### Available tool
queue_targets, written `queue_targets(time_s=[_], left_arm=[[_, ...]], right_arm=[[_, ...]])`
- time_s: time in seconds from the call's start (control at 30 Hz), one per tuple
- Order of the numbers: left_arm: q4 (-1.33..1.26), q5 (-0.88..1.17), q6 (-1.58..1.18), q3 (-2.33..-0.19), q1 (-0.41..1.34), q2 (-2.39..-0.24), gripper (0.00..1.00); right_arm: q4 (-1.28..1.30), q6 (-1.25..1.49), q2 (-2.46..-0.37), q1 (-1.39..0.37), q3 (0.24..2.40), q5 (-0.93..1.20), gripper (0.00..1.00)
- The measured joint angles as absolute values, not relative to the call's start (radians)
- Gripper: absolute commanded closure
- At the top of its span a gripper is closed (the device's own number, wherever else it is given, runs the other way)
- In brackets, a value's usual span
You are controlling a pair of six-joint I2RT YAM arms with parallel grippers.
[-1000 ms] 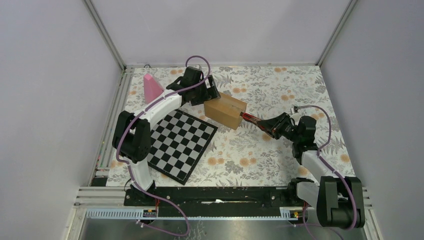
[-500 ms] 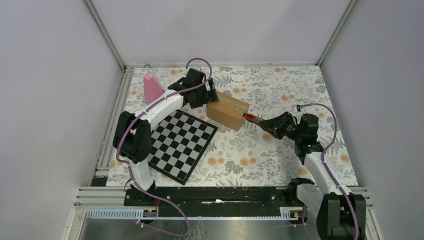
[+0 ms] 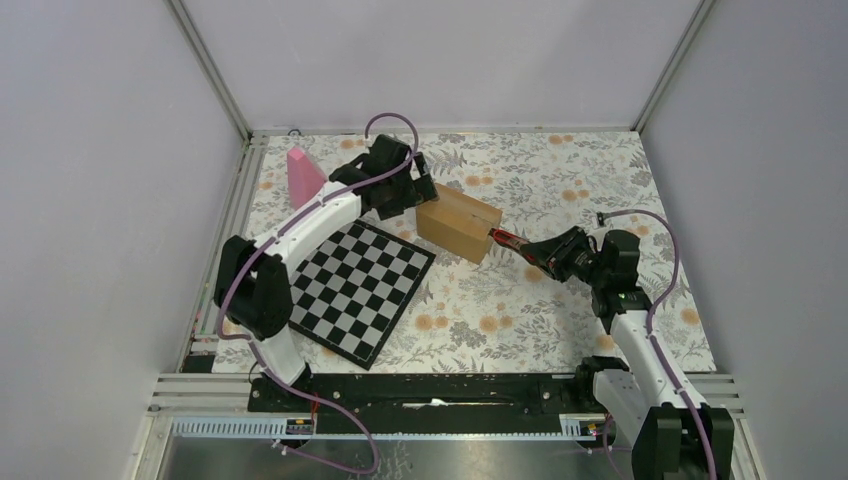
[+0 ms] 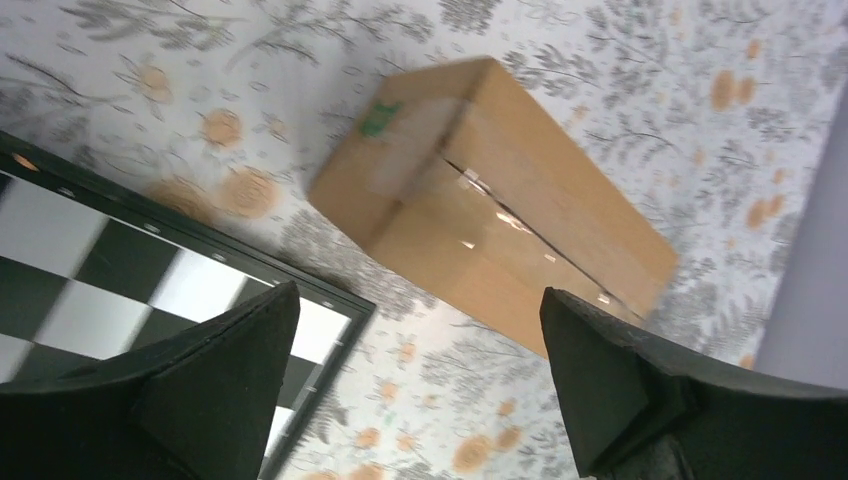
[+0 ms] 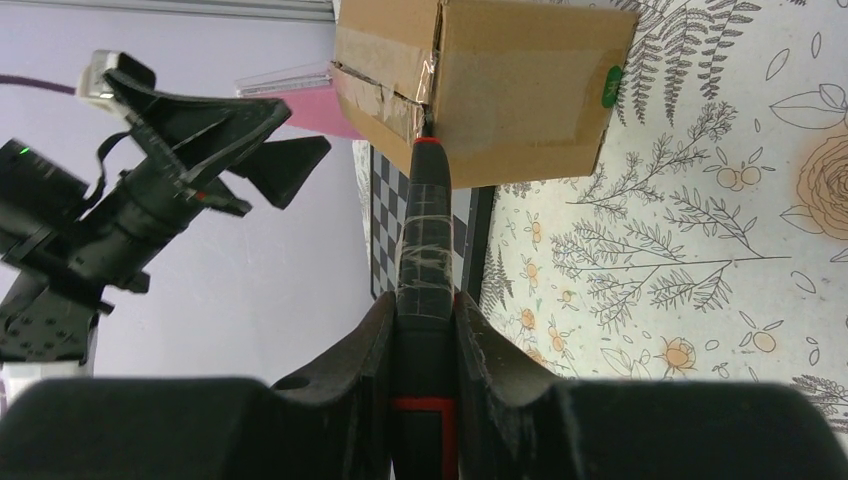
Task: Unpack the express box
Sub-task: Cut the express box at the center of the board.
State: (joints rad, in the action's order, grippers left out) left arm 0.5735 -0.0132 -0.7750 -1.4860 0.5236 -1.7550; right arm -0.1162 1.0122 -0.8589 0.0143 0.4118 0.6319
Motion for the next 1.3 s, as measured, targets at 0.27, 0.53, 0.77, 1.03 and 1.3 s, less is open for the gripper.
queue_targets(time_s=[0.27, 0.53, 0.77, 1.03, 1.3], left_arm=[[0.594, -0.087, -1.041, -1.486, 0.7, -1.741, 0.01], [0.673, -0.183, -1.249, -1.486, 0.74, -1.804, 0.01], [0.68, -0.229, -1.334, -1.483, 0.739, -1.804, 0.01], [0.662, -0.229, -1.369, -1.483, 0.739, -1.809, 0.01], [0.642, -0.222, -1.405, -1.483, 0.739, -1.831, 0.09]], right_arm=[[-0.212, 1.055, -0.939, -0.079, 0.412, 0.636, 1.0], [-0.311, 1.092, -0.979, -0.118, 0.386, 0.637, 1.0], [-0.456, 1.136, -1.007, -0.118, 0.325, 0.646, 1.0], [-0.556, 1.164, -1.018, -0.118, 0.277, 0.648, 1.0], [-0.617, 1.18, -1.03, -0.118, 0.257, 0.653, 1.0]])
